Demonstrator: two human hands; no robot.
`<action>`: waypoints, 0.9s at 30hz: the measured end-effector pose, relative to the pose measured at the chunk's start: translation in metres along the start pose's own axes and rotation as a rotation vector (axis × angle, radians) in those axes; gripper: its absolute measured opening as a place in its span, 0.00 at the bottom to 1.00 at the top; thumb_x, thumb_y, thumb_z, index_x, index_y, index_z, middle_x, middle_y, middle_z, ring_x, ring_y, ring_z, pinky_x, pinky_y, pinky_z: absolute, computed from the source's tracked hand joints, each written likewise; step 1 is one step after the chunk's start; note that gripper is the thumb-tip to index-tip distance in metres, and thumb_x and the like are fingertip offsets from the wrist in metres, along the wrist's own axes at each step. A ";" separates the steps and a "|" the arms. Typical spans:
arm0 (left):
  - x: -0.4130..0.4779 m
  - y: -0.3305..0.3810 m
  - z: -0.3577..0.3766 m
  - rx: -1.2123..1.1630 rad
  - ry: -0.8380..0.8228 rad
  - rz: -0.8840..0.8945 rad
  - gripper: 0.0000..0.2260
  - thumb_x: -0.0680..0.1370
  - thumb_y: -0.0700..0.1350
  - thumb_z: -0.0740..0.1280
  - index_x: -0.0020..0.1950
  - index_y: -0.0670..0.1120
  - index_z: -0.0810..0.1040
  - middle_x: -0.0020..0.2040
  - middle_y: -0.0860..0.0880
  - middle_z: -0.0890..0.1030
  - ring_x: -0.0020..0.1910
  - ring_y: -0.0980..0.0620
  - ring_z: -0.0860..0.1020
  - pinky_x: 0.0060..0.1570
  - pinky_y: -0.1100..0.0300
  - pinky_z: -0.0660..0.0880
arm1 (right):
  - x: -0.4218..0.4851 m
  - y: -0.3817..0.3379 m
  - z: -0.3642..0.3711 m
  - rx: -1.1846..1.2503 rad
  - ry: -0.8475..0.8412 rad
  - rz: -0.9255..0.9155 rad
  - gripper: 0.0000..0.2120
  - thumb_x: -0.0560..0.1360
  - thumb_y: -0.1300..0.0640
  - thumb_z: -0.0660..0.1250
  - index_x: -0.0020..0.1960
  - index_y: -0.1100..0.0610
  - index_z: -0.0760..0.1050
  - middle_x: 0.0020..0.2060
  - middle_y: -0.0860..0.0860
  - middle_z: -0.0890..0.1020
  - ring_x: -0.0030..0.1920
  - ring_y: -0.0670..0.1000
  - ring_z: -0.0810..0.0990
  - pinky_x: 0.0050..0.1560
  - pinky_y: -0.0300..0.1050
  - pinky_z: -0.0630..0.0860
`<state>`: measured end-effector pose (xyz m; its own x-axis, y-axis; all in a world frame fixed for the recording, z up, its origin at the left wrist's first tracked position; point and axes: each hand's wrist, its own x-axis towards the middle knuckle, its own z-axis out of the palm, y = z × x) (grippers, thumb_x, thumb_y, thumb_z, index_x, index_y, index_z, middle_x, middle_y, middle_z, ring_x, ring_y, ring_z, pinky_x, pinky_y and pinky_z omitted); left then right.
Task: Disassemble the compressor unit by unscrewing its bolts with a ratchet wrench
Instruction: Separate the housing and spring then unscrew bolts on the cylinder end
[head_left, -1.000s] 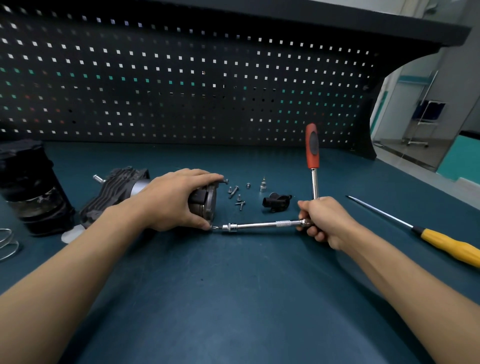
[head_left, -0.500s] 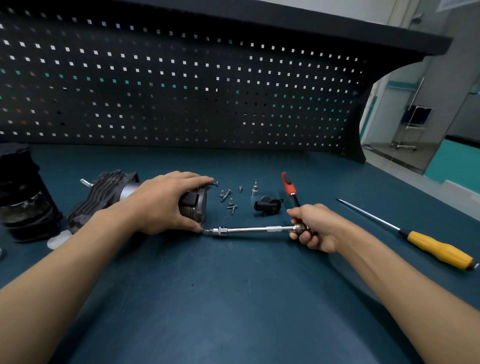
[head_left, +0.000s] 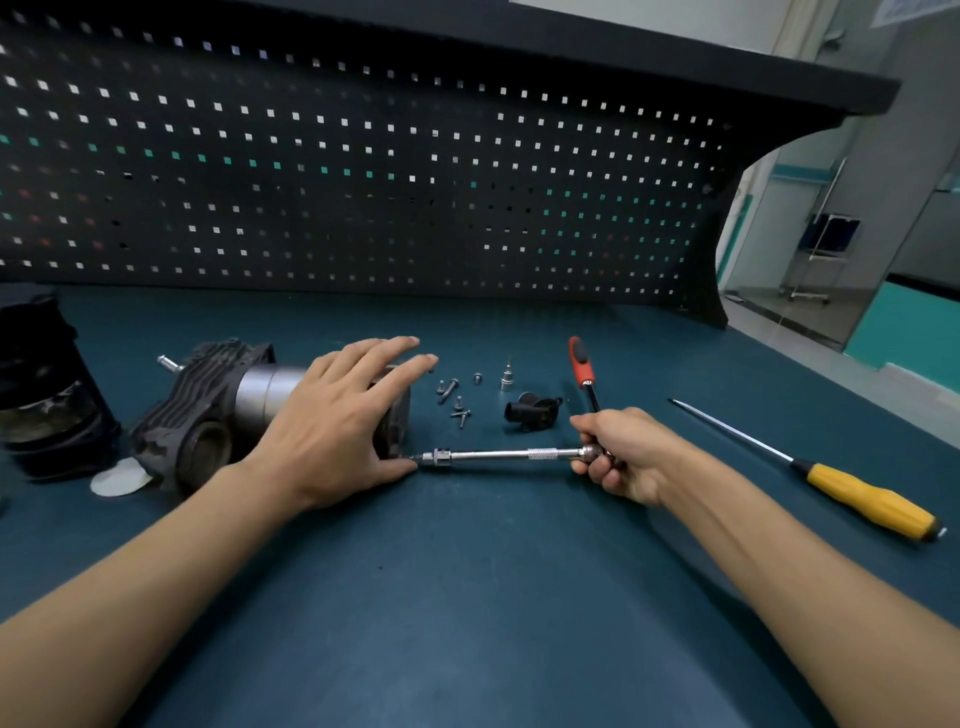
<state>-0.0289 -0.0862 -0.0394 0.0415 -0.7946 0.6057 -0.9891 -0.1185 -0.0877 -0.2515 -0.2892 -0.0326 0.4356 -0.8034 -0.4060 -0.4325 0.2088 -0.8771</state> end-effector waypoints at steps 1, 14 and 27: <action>0.000 0.001 0.000 -0.005 0.001 -0.007 0.45 0.62 0.60 0.79 0.76 0.51 0.67 0.74 0.49 0.67 0.70 0.45 0.67 0.66 0.49 0.67 | 0.000 0.000 -0.001 0.001 -0.012 0.006 0.13 0.83 0.53 0.61 0.41 0.55 0.66 0.23 0.56 0.77 0.18 0.45 0.65 0.17 0.33 0.60; 0.000 -0.007 0.001 -0.049 0.003 0.043 0.38 0.62 0.58 0.81 0.69 0.52 0.74 0.69 0.50 0.73 0.66 0.47 0.72 0.61 0.50 0.70 | 0.000 0.000 -0.009 -0.153 -0.119 0.042 0.21 0.80 0.40 0.61 0.38 0.55 0.66 0.23 0.52 0.71 0.17 0.46 0.57 0.18 0.32 0.53; 0.001 -0.007 0.001 -0.096 -0.025 0.030 0.32 0.63 0.57 0.81 0.65 0.55 0.76 0.71 0.50 0.70 0.65 0.45 0.72 0.61 0.48 0.71 | 0.008 0.022 0.000 -0.311 0.154 -0.481 0.27 0.73 0.32 0.65 0.34 0.56 0.67 0.25 0.53 0.72 0.21 0.51 0.68 0.23 0.40 0.63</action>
<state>-0.0221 -0.0863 -0.0388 0.0137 -0.8116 0.5840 -0.9989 -0.0374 -0.0285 -0.2575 -0.2909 -0.0553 0.5302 -0.8440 0.0813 -0.4357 -0.3535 -0.8278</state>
